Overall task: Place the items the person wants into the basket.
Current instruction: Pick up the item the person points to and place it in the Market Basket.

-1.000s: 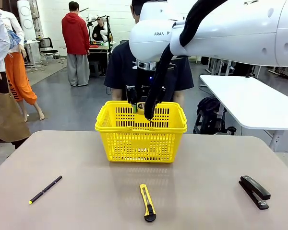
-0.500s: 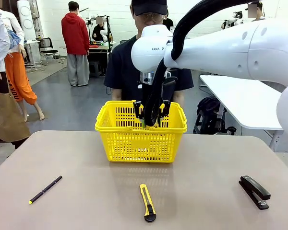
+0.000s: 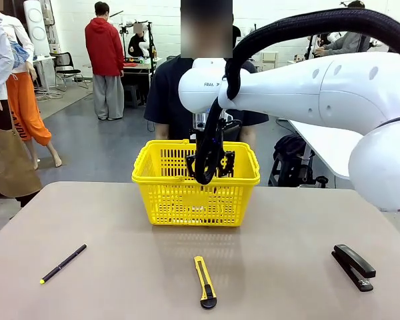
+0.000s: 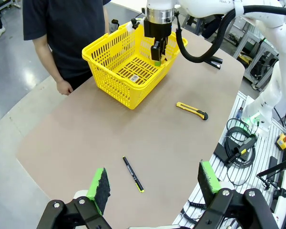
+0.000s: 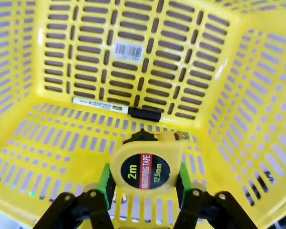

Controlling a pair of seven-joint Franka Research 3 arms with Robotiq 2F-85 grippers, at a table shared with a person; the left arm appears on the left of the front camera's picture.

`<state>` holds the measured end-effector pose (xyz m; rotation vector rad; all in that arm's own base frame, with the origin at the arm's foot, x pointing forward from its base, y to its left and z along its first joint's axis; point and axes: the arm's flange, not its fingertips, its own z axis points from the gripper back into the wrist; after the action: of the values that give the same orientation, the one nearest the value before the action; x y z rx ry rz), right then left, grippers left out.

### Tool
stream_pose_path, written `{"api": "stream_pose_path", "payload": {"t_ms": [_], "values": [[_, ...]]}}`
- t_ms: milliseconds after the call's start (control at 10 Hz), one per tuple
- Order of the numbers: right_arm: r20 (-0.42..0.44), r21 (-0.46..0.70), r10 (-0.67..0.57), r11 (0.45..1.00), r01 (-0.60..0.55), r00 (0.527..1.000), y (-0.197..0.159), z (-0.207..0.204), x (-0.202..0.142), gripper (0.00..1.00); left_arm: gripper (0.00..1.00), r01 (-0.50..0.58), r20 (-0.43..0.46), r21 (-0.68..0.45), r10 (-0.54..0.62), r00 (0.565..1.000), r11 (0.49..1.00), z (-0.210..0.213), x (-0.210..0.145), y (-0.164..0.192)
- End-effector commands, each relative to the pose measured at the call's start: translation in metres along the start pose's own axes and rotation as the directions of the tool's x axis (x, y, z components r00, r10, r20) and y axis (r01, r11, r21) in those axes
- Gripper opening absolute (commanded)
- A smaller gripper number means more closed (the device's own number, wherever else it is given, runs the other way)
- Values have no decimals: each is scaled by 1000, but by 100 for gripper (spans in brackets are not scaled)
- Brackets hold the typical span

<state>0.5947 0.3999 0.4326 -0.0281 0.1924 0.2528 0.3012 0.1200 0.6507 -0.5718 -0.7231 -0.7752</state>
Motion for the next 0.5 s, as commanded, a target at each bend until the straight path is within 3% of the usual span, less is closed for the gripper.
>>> {"api": "stream_pose_path", "payload": {"t_ms": [0, 400], "values": [[32, -10, 47, 999, -46, 998, 7, 16, 18, 63, 96, 5, 5, -11, -5, 1000, 1000, 1, 0, -1], [94, 4, 117, 993, -118, 989, 6, 14, 18, 63, 96, 5, 5, -11, -5, 1000, 1000, 1, 0, -1]]}}
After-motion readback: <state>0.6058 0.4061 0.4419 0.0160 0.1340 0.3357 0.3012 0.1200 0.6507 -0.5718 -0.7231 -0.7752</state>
